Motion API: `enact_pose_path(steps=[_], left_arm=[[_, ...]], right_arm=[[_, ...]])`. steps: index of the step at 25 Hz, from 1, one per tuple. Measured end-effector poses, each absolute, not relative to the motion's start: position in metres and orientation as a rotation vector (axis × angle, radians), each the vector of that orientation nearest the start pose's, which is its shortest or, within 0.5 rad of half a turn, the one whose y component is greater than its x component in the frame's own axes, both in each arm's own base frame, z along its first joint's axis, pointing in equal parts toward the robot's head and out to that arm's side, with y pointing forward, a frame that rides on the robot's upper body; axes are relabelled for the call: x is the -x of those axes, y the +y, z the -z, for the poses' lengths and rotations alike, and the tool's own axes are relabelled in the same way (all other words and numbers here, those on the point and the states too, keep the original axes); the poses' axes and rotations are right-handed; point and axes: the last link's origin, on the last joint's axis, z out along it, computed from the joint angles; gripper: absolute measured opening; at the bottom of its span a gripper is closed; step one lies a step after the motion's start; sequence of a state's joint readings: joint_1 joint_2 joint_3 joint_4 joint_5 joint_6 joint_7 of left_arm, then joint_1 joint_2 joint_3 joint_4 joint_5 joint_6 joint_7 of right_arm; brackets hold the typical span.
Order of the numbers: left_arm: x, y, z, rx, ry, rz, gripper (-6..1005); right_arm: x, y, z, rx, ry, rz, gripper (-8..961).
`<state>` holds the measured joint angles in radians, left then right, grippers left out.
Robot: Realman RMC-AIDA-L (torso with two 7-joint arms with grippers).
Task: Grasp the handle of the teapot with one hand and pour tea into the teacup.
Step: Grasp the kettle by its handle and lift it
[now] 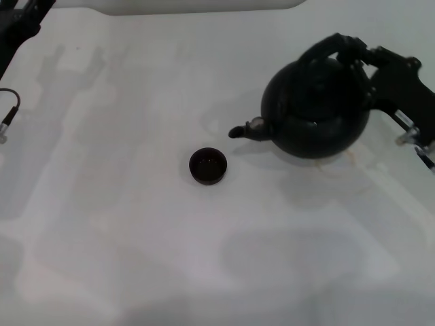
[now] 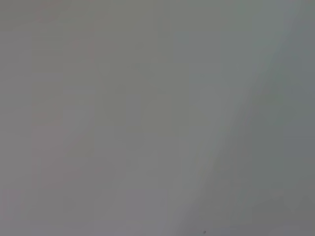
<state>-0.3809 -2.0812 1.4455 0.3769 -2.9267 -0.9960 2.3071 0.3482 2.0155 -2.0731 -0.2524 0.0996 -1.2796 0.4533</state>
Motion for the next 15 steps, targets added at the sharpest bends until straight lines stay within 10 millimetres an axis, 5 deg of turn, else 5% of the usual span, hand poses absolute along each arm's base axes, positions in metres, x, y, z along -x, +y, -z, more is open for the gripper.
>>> enact_pose_path(steps=[15], left_arm=[[0.308,0.357,-0.004,1.613,-0.915,1.079,877]], right_arm=[[-0.276,0.313,0.042,2.035,0.045,-0.733,172]])
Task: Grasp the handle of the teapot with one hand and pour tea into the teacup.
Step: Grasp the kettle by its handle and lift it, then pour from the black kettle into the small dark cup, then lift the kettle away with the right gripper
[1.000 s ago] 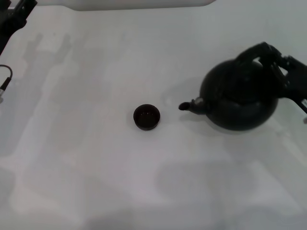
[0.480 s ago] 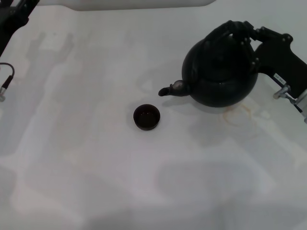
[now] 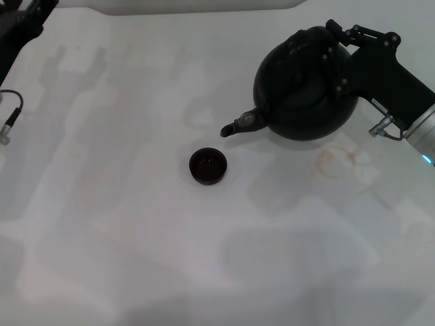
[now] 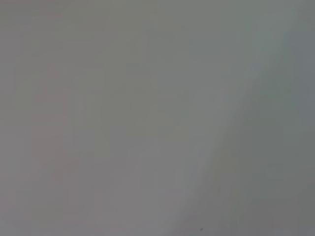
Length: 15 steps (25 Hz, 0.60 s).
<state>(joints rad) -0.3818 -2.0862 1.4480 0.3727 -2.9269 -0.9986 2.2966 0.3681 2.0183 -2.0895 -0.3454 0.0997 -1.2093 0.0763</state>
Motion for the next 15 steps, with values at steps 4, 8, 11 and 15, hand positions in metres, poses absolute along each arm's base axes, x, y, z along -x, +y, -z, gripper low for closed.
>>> enact_pose_path(steps=[4,8,11,15], left_arm=[[0.3082,0.3571,-0.0039,1.608,-0.930,1.090,877],[0.3075,0.3592,-0.0034,1.610,-0.937,1.088,876],[0.3076,0.3597,-0.0027,1.612,-0.940,1.085,876],[0.3078,0.3599,-0.0024,1.612,-0.942,1.083,876]], right_arm=[[-0.2754,0.3131,0.0422,2.031,0.020,-0.723,166],[-0.2744,0.3122,0.0436,2.033,-0.028,-0.700,155],[-0.2734,0.3116,0.0446,2.034,-0.060,-0.685,147],[-0.2720,0.3110,0.0459,2.032,-0.113,-0.661,140]])
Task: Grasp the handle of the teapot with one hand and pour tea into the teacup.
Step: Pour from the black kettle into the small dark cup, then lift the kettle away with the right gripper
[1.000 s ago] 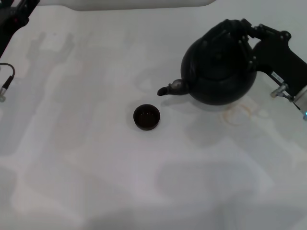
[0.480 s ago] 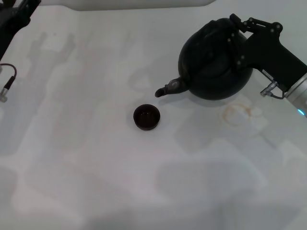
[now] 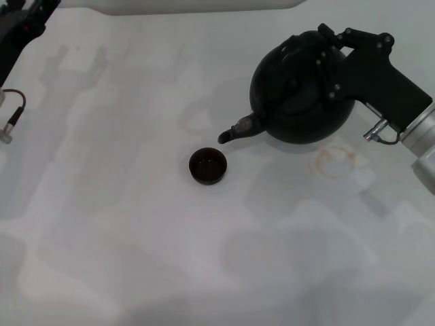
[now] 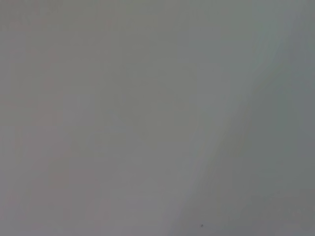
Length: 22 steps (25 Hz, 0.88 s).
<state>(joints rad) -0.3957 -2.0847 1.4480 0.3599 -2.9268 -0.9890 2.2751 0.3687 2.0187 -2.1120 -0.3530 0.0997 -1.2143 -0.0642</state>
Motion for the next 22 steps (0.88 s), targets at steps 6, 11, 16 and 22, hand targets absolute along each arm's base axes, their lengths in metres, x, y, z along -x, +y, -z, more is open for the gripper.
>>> enact_pose_path(steps=[6,11,16,22], left_arm=[[0.3085,0.3596,-0.0022,1.612,-0.945,1.081,876],[0.3088,0.3594,-0.0018,1.611,-0.948,1.081,877],[0.3106,0.3578,-0.0004,1.610,-0.955,1.076,877],[0.3118,0.3562,-0.0001,1.609,-0.957,1.076,877]], right_arm=[[-0.2690,0.3100,0.0482,2.030,-0.187,-0.632,131],[-0.2673,0.3080,0.0501,2.031,-0.226,-0.623,125],[-0.2656,0.3063,0.0517,2.024,-0.275,-0.605,124],[-0.2649,0.3052,0.0518,2.007,-0.307,-0.587,123]])
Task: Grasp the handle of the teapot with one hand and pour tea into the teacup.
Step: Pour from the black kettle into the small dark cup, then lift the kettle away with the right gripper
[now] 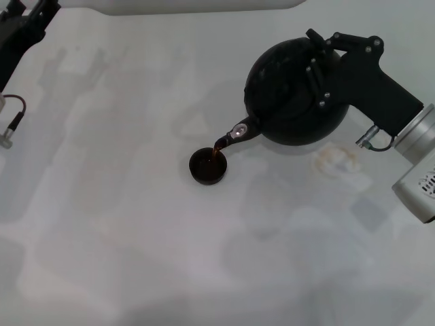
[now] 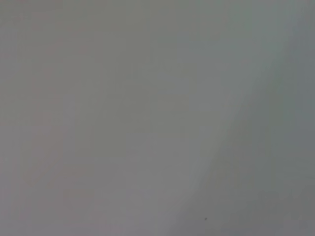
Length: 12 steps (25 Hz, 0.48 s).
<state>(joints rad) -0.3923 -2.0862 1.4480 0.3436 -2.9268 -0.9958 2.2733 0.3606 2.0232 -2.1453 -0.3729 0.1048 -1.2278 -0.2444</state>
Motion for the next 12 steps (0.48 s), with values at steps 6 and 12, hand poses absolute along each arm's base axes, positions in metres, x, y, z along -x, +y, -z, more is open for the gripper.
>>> enact_pose_path(steps=[6,12], left_arm=[[0.3138,0.3554,0.0015,1.609,-0.967,1.067,877],[0.3141,0.3553,0.0012,1.606,-0.967,1.069,877]], right_arm=[[-0.2650,0.3049,0.0524,2.002,-0.334,-0.568,121],[-0.2660,0.3045,0.0529,2.001,-0.346,-0.553,120]])
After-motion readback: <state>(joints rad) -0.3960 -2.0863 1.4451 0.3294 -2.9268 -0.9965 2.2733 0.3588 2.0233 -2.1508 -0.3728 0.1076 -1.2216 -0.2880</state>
